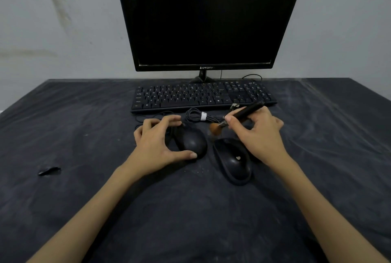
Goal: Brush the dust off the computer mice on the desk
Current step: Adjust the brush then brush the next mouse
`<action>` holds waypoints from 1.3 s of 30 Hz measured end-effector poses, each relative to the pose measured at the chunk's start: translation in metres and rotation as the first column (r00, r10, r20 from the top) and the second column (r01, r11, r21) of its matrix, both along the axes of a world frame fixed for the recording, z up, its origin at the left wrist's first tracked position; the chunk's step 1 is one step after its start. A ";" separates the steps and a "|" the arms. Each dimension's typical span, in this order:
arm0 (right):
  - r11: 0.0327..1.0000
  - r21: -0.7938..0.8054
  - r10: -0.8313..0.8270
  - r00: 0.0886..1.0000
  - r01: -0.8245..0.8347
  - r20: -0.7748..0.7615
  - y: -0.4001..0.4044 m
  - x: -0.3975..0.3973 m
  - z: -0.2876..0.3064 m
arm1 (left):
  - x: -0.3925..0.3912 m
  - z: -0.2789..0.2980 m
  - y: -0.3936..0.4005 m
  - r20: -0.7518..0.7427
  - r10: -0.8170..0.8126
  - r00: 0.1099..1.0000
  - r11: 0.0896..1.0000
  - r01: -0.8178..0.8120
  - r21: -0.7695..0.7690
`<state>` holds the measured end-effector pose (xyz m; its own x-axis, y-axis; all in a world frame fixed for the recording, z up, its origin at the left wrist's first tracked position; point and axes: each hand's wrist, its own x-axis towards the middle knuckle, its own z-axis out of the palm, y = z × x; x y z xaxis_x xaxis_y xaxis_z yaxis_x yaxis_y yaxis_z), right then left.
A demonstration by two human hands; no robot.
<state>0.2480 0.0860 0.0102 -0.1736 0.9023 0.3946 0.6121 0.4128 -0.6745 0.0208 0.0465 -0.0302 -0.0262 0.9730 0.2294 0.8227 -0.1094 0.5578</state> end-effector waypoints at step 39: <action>0.982 0.165 0.092 0.996 -0.088 -0.013 -0.031 -0.012 -0.020 | -0.006 0.011 -0.030 0.036 -0.149 0.988 0.974 0.153 -0.168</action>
<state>0.2358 0.0554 -0.0095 -0.2414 0.8063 0.5400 0.5538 0.5714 -0.6056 0.0149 0.0166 -0.0189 0.1204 0.9908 0.0616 0.7909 -0.1332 0.5972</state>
